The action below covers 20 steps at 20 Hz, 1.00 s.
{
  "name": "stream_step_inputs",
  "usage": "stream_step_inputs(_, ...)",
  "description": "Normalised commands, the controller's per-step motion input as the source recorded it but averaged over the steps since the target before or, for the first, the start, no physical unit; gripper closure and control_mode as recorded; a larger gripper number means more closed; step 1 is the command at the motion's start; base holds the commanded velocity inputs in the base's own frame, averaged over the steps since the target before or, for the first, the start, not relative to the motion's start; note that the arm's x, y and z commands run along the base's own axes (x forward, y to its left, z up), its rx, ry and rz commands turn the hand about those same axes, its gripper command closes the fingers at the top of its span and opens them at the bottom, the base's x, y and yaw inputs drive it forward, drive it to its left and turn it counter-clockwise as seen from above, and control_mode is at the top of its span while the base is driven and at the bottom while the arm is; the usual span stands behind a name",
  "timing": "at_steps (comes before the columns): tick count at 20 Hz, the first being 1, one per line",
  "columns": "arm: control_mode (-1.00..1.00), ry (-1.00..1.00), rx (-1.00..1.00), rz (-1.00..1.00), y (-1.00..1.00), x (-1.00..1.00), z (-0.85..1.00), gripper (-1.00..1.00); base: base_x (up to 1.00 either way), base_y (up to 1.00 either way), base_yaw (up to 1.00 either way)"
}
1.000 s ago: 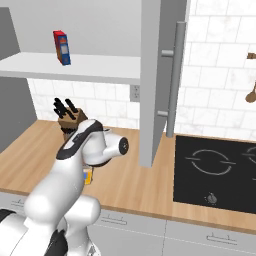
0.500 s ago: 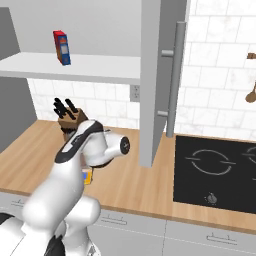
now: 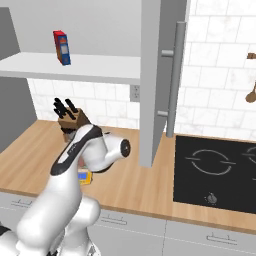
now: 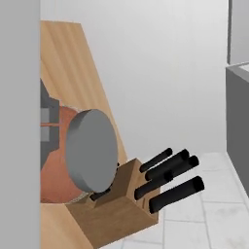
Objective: Pick the honey bottle and place it on the digital scale for weighing, and close the cabinet.
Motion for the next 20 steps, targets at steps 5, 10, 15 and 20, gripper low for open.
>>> stream_step_inputs(5,-1.0,-0.31,0.0,0.0,-0.02,-0.65,0.09,1.0,0.0,0.0,0.0)
stream_step_inputs(10,-1.0,-0.43,-0.01,0.0,0.06,-0.91,0.14,1.0,0.0,0.0,0.0)
stream_step_inputs(15,-1.0,-0.47,0.0,0.0,0.0,-1.0,0.41,1.0,0.0,0.0,0.0)
stream_step_inputs(20,-1.0,-0.52,0.07,-0.03,-0.45,-0.8,0.62,1.0,0.0,0.0,0.0)
